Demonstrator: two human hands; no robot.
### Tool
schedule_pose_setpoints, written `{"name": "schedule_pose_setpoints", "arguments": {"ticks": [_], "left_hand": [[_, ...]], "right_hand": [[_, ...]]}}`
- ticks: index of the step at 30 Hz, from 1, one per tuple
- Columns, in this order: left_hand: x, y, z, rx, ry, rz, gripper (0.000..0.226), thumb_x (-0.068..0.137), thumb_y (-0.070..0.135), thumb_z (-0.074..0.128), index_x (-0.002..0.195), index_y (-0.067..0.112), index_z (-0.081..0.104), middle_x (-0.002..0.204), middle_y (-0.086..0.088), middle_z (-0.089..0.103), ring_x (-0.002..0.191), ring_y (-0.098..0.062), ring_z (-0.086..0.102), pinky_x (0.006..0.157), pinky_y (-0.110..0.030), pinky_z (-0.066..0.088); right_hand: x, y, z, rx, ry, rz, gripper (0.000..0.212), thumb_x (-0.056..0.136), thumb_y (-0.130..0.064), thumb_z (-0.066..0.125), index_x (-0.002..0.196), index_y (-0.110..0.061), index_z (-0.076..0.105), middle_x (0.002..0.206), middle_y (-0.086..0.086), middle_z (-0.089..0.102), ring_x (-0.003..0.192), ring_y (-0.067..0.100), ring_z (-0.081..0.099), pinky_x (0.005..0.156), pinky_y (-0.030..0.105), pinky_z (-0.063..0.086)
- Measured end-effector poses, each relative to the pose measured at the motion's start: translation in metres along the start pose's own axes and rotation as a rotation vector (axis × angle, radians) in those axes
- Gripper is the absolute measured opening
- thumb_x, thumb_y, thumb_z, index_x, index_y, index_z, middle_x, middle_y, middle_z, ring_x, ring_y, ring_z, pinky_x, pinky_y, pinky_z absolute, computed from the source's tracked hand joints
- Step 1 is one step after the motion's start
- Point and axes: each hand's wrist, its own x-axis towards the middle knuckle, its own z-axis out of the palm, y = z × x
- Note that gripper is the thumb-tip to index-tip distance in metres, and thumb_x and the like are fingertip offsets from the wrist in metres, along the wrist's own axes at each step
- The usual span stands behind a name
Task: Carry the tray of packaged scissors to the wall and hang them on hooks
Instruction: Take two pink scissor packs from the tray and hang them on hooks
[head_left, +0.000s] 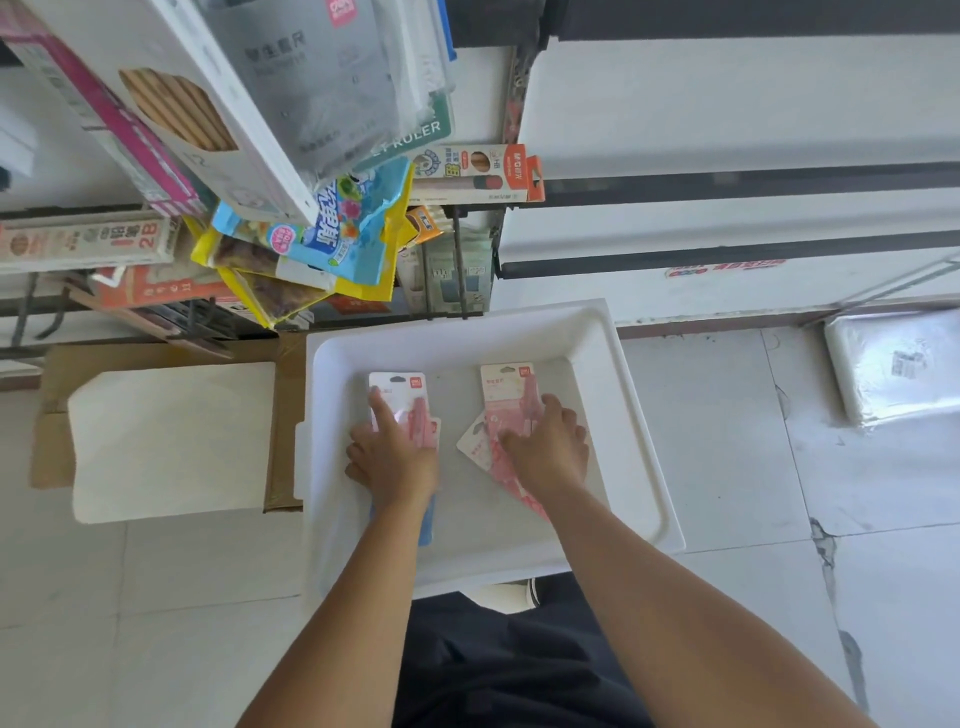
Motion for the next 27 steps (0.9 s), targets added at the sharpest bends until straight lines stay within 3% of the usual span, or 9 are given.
{"name": "schedule_pose_setpoints", "arguments": {"ticks": [3, 5, 7, 9, 11, 14, 17, 21, 27], "left_hand": [[0.001, -0.002, -0.01, -0.255, 0.045, 0.02, 0.084, 0.091, 0.036, 0.064, 0.157, 0.028, 0.012, 0.133, -0.01, 0.057, 0.115, -0.033, 0.059, 0.095, -0.045, 0.047], [0.001, -0.003, -0.019, -0.506, -0.012, -0.05, 0.079, 0.088, 0.029, 0.07, 0.154, 0.029, 0.027, 0.111, 0.0, 0.069, 0.1, -0.026, 0.068, 0.079, -0.041, 0.058], [-0.001, -0.002, -0.027, -0.641, -0.099, -0.094, 0.047, 0.084, 0.019, 0.072, 0.129, 0.023, 0.06, 0.098, 0.002, 0.073, 0.087, -0.021, 0.07, 0.06, -0.03, 0.057], [-0.006, 0.001, -0.039, -0.723, -0.147, -0.136, 0.016, 0.085, 0.013, 0.069, 0.1, 0.018, 0.072, 0.091, -0.002, 0.075, 0.075, -0.022, 0.07, 0.048, -0.022, 0.051], [-0.012, 0.005, -0.05, -0.805, -0.191, -0.182, 0.013, 0.085, 0.008, 0.069, 0.089, 0.02, 0.072, 0.092, -0.005, 0.076, 0.075, -0.026, 0.07, 0.055, -0.027, 0.056], [-0.018, 0.01, -0.064, -0.878, -0.253, -0.191, 0.017, 0.085, 0.006, 0.07, 0.088, 0.022, 0.072, 0.096, -0.005, 0.077, 0.082, -0.029, 0.073, 0.07, -0.038, 0.059], [-0.03, 0.021, -0.083, -0.906, -0.298, -0.138, 0.021, 0.084, 0.007, 0.068, 0.092, 0.025, 0.076, 0.1, -0.001, 0.078, 0.093, -0.029, 0.073, 0.08, -0.043, 0.06], [-0.057, 0.039, -0.108, -0.96, -0.304, -0.106, 0.02, 0.087, 0.008, 0.066, 0.093, 0.024, 0.076, 0.1, 0.002, 0.078, 0.101, -0.028, 0.072, 0.09, -0.05, 0.057], [-0.113, 0.05, -0.133, -1.024, -0.25, -0.14, 0.016, 0.091, 0.01, 0.063, 0.094, 0.021, 0.075, 0.098, -0.004, 0.077, 0.093, -0.032, 0.072, 0.084, -0.05, 0.059]], "right_hand": [[0.004, -0.005, 0.004, -0.05, -0.02, -0.037, 0.067, 0.088, -0.024, 0.063, 0.147, -0.015, 0.032, 0.136, 0.014, 0.048, 0.125, 0.036, 0.046, 0.106, 0.046, 0.039], [0.006, -0.011, 0.002, -0.034, -0.028, -0.029, 0.072, 0.09, -0.022, 0.064, 0.151, -0.01, 0.026, 0.136, 0.019, 0.045, 0.127, 0.04, 0.044, 0.109, 0.049, 0.037], [0.006, -0.015, -0.003, 0.037, -0.05, 0.01, 0.061, 0.089, -0.015, 0.062, 0.144, -0.01, 0.039, 0.133, 0.017, 0.049, 0.122, 0.039, 0.05, 0.103, 0.049, 0.044], [0.002, -0.017, -0.011, 0.212, -0.109, 0.047, 0.04, 0.084, -0.005, 0.057, 0.123, -0.011, 0.055, 0.118, 0.011, 0.06, 0.103, 0.034, 0.062, 0.079, 0.04, 0.055], [-0.007, -0.021, -0.023, 0.362, -0.183, 0.062, 0.03, 0.081, 0.005, 0.051, 0.105, -0.009, 0.06, 0.098, 0.008, 0.065, 0.083, 0.029, 0.063, 0.061, 0.031, 0.05], [-0.026, -0.027, -0.05, 0.457, -0.259, 0.001, 0.03, 0.079, 0.012, 0.049, 0.099, -0.005, 0.063, 0.081, 0.008, 0.063, 0.066, 0.023, 0.057, 0.053, 0.027, 0.047], [-0.041, -0.031, -0.079, 0.546, -0.218, -0.051, 0.024, 0.082, 0.008, 0.052, 0.1, -0.002, 0.063, 0.078, 0.011, 0.064, 0.061, 0.023, 0.057, 0.054, 0.027, 0.048], [-0.059, -0.039, -0.123, 0.634, -0.131, -0.109, 0.013, 0.085, 0.008, 0.049, 0.091, 0.002, 0.06, 0.058, 0.01, 0.057, 0.037, 0.013, 0.051, 0.038, 0.017, 0.038], [-0.09, -0.047, -0.178, 0.763, -0.157, -0.211, 0.022, 0.082, 0.004, 0.05, 0.101, 0.013, 0.058, 0.076, 0.025, 0.064, 0.046, 0.023, 0.055, 0.054, 0.033, 0.043]]}}
